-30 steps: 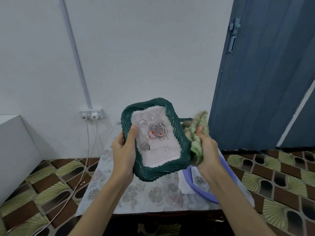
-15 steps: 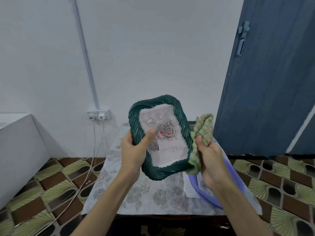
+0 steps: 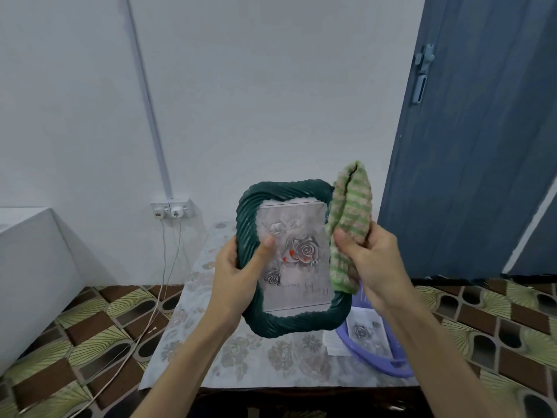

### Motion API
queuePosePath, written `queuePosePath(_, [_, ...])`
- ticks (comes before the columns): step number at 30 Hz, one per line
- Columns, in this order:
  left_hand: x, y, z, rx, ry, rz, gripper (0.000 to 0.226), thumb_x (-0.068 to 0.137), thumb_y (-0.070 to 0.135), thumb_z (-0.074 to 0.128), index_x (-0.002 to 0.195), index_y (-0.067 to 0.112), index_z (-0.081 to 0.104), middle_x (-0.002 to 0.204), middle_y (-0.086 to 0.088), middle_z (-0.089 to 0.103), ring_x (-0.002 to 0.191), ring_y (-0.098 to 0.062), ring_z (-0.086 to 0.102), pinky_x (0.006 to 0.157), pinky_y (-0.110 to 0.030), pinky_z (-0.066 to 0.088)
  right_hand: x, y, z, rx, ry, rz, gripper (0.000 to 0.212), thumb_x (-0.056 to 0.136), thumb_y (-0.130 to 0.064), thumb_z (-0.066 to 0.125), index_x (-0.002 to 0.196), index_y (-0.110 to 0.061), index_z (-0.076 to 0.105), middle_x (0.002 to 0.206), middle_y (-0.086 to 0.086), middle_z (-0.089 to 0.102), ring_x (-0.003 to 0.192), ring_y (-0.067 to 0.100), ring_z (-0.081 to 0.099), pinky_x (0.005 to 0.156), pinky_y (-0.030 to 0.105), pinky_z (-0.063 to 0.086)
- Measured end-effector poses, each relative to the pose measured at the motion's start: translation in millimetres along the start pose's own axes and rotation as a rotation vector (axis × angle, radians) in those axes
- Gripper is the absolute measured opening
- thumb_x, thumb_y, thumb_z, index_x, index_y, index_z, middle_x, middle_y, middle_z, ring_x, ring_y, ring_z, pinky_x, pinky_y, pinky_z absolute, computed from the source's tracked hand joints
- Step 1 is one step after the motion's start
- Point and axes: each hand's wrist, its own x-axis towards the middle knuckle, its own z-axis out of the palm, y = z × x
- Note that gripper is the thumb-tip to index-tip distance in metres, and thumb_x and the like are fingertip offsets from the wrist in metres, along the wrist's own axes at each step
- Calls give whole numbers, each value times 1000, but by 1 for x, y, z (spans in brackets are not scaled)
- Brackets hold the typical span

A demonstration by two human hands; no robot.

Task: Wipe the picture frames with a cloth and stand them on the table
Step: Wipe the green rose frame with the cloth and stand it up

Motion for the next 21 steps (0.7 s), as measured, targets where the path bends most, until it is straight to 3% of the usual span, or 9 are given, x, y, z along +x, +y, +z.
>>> queuePosePath(4, [0, -5, -6, 33, -19, -5, 46, 68, 60, 72, 82, 18, 64, 89, -34, 58, 73, -28, 56, 72, -58, 50, 6, 5, -2, 247, 103, 132, 11, 91, -16, 55, 88, -10, 63, 81, 6, 66, 75, 22, 62, 73, 38, 53])
queuePosePath(7, [1, -7, -11, 68, -51, -1, 38, 72, 52, 72, 80, 15, 63, 79, -26, 60, 70, -27, 56, 67, -49, 50, 17, -5, -17, 429, -15, 177, 16, 90, -18, 51, 94, -9, 64, 78, 0, 72, 72, 13, 67, 65, 25, 57])
queuePosePath(9, [3, -7, -15, 92, -85, 2, 36, 73, 50, 72, 80, 16, 64, 79, -27, 60, 69, -26, 56, 68, -50, 50, 23, -19, -27, 488, -157, 137, 23, 83, -20, 52, 99, -8, 63, 87, 0, 73, 81, 11, 68, 70, 23, 57])
queuePosePath(11, [5, -7, -17, 112, -113, 5, 37, 71, 52, 72, 81, 17, 64, 82, -28, 61, 70, -28, 58, 70, -54, 50, 25, -30, -30, 395, -310, 99, 25, 79, -17, 53, 100, -8, 63, 90, 0, 72, 84, 10, 66, 76, 22, 56])
queuePosePath(13, [8, -7, -18, 122, -130, 26, 47, 68, 54, 73, 83, 11, 62, 77, -26, 60, 67, -27, 55, 67, -52, 49, 23, -36, -26, 156, -396, 56, 17, 83, -3, 54, 95, -10, 62, 83, -2, 70, 76, 8, 64, 70, 20, 55])
queuePosePath(15, [11, -6, -19, 161, -165, 80, 60, 68, 56, 71, 87, 0, 58, 72, -28, 55, 63, -25, 52, 60, -47, 47, 22, -34, -18, -113, -319, -30, 23, 83, 6, 57, 89, -16, 60, 80, -3, 67, 73, 9, 62, 70, 23, 55])
queuePosePath(17, [14, -3, -19, 228, -212, 153, 65, 72, 55, 69, 86, -7, 54, 67, -29, 49, 57, -25, 49, 54, -42, 43, 24, -29, -12, -240, -187, -99, 21, 82, 2, 62, 83, -20, 60, 79, -4, 66, 72, 10, 62, 70, 26, 53])
queuePosePath(21, [19, 0, -24, 239, -280, 156, 65, 66, 56, 66, 84, -6, 56, 68, -33, 49, 60, -29, 49, 55, -47, 41, 26, -21, -6, -44, -56, -16, 9, 86, -10, 61, 80, -15, 63, 74, -3, 66, 65, 9, 62, 53, 17, 50])
